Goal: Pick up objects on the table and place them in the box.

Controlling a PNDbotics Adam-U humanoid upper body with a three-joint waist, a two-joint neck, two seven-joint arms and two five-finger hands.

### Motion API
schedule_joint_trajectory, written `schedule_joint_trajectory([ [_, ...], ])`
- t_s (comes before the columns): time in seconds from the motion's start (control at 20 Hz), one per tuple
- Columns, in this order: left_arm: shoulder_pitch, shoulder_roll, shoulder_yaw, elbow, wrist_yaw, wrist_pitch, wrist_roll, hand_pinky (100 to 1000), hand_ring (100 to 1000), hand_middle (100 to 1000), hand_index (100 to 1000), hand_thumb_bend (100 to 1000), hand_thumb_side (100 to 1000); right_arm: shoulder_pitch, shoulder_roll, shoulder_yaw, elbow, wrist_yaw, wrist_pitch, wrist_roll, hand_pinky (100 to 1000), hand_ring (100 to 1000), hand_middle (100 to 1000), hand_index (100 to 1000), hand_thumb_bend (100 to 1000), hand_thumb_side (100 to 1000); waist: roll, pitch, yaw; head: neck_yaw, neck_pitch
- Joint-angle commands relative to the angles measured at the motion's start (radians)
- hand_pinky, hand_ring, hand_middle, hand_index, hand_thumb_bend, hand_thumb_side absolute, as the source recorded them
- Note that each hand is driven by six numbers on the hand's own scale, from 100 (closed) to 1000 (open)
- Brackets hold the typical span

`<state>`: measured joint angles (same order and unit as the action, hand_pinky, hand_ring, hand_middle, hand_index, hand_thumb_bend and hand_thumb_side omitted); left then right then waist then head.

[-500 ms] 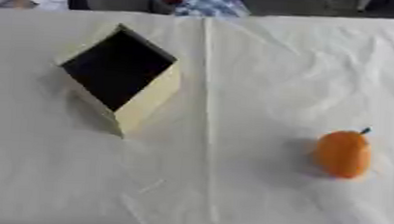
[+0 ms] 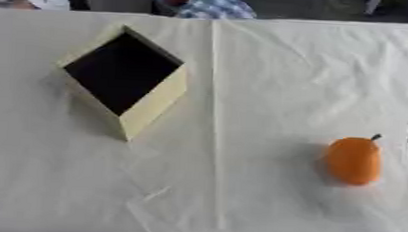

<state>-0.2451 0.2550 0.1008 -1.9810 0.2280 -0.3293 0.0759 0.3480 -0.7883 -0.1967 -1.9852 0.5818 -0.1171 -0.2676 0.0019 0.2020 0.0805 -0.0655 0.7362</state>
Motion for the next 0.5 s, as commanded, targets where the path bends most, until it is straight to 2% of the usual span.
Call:
schedule_joint_trajectory([
  [0.05, -0.003, 0.027, 0.000, -0.019, -0.004, 0.000, -0.004, 717, 786, 793, 729, 100, 761, 0.018, -0.081, 0.006, -0.015, 0.063, 0.029, 0.086, 768, 830, 744, 846, 100, 829, -0.004, -0.014, -0.002, -0.009, -0.002],
  [0.25, -0.001, 0.030, -0.001, -0.019, -0.006, 0.001, -0.005, 717, 786, 793, 729, 100, 756, 0.052, -0.118, 0.038, -0.015, 0.082, 0.049, 0.149, 796, 840, 763, 849, 101, 799, -0.005, -0.014, -0.003, -0.011, 0.000],
  [0.5, -0.001, 0.032, -0.004, -0.019, -0.006, 0.002, -0.009, 717, 786, 794, 729, 100, 763, 0.071, -0.150, 0.077, -0.015, 0.100, 0.042, 0.192, 827, 855, 786, 854, 100, 803, -0.008, -0.013, -0.005, -0.009, 0.002],
])
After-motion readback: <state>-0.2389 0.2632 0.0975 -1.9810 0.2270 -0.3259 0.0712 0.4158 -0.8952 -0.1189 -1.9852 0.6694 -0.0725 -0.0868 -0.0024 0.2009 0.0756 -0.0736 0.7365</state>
